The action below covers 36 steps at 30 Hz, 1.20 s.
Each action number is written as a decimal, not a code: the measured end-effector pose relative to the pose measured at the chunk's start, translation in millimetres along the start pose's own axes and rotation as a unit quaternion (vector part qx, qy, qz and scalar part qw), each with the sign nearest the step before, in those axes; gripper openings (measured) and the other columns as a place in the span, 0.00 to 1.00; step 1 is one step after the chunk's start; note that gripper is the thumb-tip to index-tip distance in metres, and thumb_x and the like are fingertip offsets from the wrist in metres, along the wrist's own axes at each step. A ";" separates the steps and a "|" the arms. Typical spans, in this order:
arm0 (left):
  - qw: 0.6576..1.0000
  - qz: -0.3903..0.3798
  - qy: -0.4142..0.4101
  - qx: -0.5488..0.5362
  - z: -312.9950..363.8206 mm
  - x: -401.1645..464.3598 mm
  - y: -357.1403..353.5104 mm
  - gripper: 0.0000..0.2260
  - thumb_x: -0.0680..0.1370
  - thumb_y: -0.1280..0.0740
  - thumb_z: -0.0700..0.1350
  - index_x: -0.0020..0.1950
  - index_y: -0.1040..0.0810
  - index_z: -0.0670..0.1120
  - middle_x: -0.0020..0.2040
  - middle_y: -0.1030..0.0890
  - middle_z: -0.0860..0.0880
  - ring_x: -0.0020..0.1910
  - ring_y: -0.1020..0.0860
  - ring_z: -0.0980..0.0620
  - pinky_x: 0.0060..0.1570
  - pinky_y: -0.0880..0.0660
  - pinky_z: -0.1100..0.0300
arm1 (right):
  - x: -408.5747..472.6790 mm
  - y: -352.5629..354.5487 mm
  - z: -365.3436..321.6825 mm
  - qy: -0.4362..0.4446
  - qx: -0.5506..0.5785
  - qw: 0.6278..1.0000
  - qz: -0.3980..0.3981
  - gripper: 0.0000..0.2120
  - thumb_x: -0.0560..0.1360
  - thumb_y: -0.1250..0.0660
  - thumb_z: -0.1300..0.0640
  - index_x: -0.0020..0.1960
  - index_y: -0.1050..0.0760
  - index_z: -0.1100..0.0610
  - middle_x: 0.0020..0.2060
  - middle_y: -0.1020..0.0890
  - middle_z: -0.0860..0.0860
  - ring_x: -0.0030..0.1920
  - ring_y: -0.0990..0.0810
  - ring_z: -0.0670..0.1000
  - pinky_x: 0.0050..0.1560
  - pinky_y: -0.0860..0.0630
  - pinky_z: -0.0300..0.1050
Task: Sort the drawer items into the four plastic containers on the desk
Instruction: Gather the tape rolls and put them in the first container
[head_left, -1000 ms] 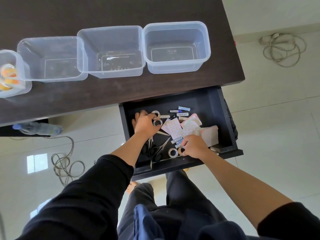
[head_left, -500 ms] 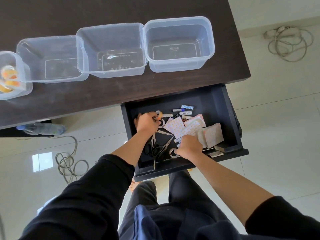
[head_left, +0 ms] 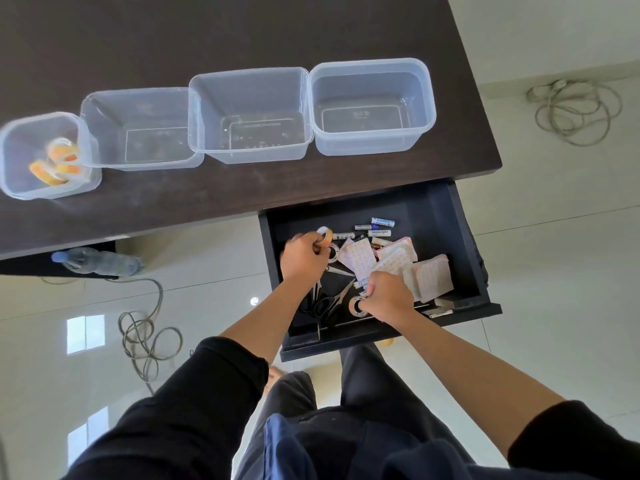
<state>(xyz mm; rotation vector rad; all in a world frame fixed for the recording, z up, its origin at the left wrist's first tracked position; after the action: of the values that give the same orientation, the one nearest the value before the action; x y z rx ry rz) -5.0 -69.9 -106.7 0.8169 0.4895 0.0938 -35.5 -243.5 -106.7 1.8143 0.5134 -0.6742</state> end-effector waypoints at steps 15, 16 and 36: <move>0.998 0.005 -0.010 -0.057 -30.1 -75.2 96.0 0.09 0.78 0.35 0.47 0.55 0.23 0.47 0.48 0.20 0.48 0.42 0.23 0.51 0.37 0.27 0.61 | -74.7 13.8 -81.1 0.099 0.135 0.975 0.143 0.06 0.69 0.30 0.51 0.45 0.21 0.50 0.39 0.20 0.46 0.43 0.22 0.50 0.46 0.25 0.48; 0.998 0.010 -0.008 -0.065 -37.3 -80.0 107.6 0.07 0.77 0.34 0.47 0.54 0.23 0.47 0.48 0.19 0.48 0.42 0.22 0.49 0.39 0.24 0.58 | -80.0 12.5 -92.9 0.114 0.139 0.972 0.150 0.06 0.69 0.30 0.51 0.44 0.21 0.49 0.39 0.19 0.47 0.43 0.22 0.50 0.46 0.24 0.48; 0.954 0.264 0.048 -0.134 -162.3 -48.3 354.7 0.02 0.74 0.34 0.43 0.45 0.24 0.45 0.40 0.20 0.50 0.38 0.22 0.52 0.33 0.29 0.64 | -79.2 31.7 -392.3 0.435 0.083 0.881 0.166 0.09 0.72 0.34 0.57 0.49 0.19 0.50 0.46 0.17 0.48 0.48 0.23 0.53 0.50 0.25 0.52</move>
<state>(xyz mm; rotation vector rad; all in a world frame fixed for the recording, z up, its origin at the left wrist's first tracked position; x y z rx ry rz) -84.1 270.7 72.7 0.6584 0.3284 0.6831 3.9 115.1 69.3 2.2526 0.7072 0.3943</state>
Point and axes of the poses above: each hand's wrist, its own x-axis towards the middle knuckle, its own y-axis out of the back of the hand, z = x × y, the point moved 2 cm from there along x, towards the middle knuckle
